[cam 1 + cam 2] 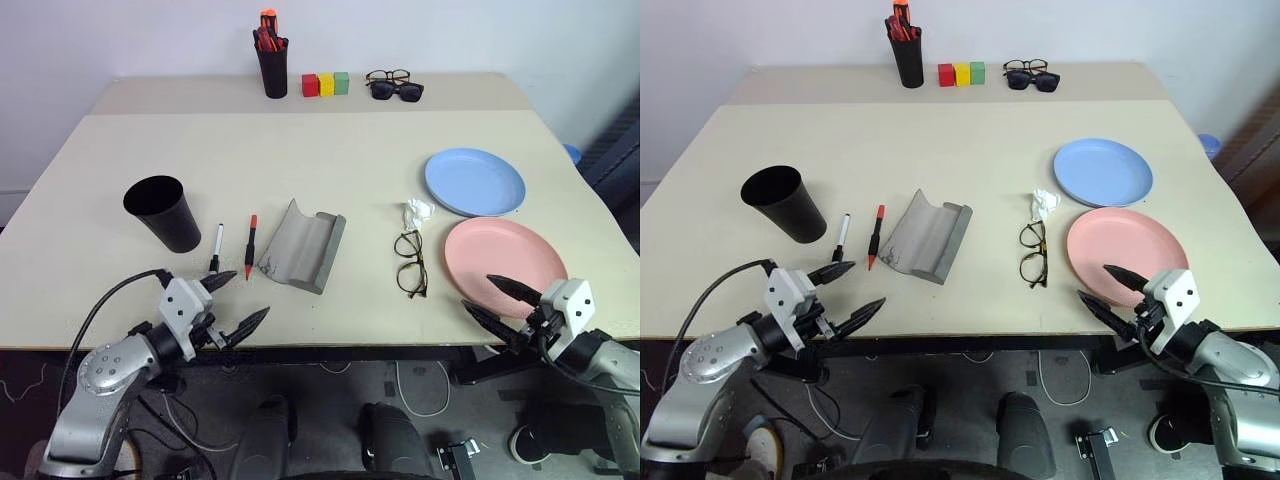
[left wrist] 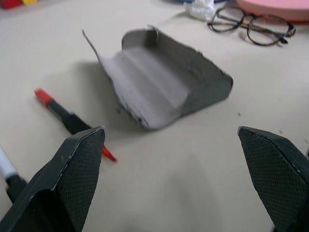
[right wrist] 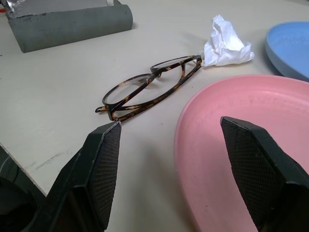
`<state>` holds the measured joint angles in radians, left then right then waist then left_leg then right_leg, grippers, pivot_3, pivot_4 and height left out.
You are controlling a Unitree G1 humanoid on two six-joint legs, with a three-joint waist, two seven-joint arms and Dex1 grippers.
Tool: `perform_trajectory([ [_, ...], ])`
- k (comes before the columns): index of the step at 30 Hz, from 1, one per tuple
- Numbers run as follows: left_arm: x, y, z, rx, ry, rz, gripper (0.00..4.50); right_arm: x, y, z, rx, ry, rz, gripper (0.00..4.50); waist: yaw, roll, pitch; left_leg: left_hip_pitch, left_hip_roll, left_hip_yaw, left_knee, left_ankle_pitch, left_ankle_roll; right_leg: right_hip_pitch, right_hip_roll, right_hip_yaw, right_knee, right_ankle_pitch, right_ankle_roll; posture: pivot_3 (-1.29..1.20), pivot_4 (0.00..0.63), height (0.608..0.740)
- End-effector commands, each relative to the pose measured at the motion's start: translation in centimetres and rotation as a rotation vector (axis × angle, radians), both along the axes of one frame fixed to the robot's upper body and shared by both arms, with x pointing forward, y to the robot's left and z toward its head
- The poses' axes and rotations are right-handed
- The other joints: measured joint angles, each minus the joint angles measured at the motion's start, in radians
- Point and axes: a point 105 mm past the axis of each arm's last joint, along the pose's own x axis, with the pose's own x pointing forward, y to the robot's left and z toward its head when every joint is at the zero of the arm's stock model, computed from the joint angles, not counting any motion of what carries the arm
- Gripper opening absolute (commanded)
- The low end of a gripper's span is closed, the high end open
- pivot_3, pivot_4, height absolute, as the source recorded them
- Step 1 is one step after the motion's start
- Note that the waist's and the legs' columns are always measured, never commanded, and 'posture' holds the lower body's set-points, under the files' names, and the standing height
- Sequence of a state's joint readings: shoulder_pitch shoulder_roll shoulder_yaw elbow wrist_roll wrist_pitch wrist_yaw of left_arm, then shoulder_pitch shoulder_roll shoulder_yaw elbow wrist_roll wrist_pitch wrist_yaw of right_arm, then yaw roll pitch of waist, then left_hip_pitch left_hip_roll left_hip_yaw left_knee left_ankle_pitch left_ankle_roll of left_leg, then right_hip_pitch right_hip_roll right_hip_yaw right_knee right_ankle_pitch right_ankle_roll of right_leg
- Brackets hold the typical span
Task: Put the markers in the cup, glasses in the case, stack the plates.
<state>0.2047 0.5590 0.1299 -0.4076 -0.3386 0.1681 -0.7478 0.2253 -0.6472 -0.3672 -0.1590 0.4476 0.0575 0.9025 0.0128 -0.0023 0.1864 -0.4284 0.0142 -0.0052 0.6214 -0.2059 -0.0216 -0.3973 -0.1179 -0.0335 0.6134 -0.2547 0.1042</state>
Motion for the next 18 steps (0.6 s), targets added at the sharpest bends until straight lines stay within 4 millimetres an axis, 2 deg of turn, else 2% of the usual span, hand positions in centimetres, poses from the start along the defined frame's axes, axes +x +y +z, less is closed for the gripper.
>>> perform_trajectory([
  [1,-0.13,0.05,0.88,0.005,-0.039,-0.015,4.50,-0.09,0.40,1.39,0.000,-0.047,0.013,3.33,0.000,0.000,0.000,0.000,0.000,0.000,0.000,0.000,0.000,0.000,0.000,0.000,0.000,0.000,0.000,0.00,0.150,0.740],
  [9,-0.04,0.10,0.77,0.000,-0.043,-0.015,4.50,-0.44,0.25,1.06,0.001,-0.030,0.021,3.33,0.000,0.000,0.000,0.000,0.000,0.000,0.001,-0.001,-0.002,-0.002,-0.001,0.000,-0.001,0.000,0.000,0.00,0.150,0.740],
  [18,-0.07,-0.04,1.48,-0.011,-0.063,0.007,4.50,0.47,0.29,0.67,0.010,-0.037,0.037,3.33,0.000,0.000,0.000,0.000,0.000,0.001,0.000,-0.001,-0.001,-0.001,0.000,0.000,0.000,0.000,0.000,0.00,0.150,0.740],
])
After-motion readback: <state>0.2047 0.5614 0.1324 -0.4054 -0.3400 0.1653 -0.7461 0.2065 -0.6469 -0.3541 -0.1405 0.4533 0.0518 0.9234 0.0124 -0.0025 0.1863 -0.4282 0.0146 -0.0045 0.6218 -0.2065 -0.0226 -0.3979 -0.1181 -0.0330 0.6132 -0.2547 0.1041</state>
